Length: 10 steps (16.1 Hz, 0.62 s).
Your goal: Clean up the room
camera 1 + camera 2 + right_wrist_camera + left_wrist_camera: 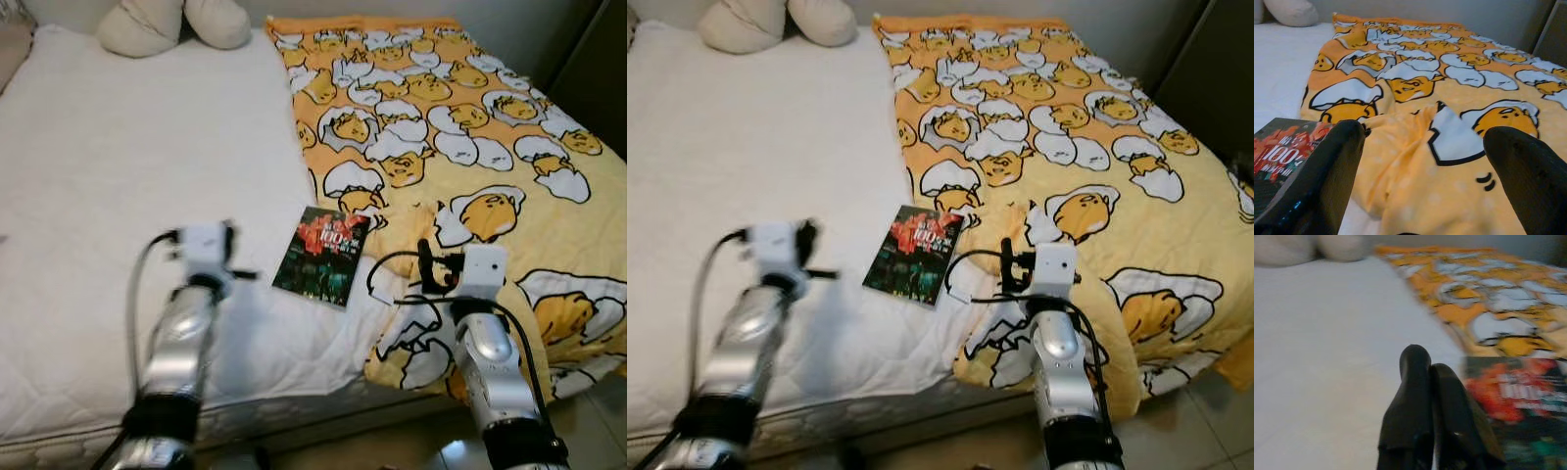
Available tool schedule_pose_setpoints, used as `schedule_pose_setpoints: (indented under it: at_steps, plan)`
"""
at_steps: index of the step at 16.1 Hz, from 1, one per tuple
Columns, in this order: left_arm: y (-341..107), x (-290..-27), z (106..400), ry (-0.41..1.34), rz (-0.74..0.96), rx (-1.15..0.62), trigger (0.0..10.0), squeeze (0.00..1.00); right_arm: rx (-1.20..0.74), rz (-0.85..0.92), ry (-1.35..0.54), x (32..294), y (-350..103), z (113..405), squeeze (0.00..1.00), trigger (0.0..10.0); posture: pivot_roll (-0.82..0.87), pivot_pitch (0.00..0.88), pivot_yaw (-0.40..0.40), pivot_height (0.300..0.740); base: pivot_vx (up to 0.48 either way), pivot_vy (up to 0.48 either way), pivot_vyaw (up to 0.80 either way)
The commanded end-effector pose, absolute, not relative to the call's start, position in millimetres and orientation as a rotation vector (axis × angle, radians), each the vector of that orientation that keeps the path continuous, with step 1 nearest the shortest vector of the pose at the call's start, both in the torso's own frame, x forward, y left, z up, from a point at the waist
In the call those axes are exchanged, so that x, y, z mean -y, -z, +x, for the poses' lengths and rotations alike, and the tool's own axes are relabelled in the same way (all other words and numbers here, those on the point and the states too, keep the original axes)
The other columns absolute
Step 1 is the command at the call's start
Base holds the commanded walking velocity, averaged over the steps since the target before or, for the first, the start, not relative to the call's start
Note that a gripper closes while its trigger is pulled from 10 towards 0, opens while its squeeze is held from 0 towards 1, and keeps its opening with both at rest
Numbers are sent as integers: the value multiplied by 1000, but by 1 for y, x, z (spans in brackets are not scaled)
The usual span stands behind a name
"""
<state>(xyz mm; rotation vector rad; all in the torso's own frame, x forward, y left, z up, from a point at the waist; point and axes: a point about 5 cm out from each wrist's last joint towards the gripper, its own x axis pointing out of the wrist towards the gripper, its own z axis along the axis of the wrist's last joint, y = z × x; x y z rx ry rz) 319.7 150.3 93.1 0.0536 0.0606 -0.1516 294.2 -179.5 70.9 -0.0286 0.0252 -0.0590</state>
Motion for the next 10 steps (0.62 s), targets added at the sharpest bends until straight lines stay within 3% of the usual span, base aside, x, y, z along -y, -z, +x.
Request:
schedule_pose_setpoints:
  at_steps: [1,5,8,10]
  plan:
    - [-91,-143,323,202,83,-84,10000,1000,-21,-21,82,185,-70,294,0,10000,59,0,-29,740,0,0,0]
    - [-92,-135,335,261,161,-100,10000,1000,-11,-26,98,186,-68,290,0,10000,15,0,0,740,0,0,0]
    - [-89,-125,338,275,155,-109,10000,1000,-14,-27,109,186,-66,287,0,10000,-15,0,19,740,0,0,-708]
    - [-88,-122,341,273,172,-107,10000,1000,3,-32,110,186,-66,284,0,10000,-27,0,24,740,0,0,0]
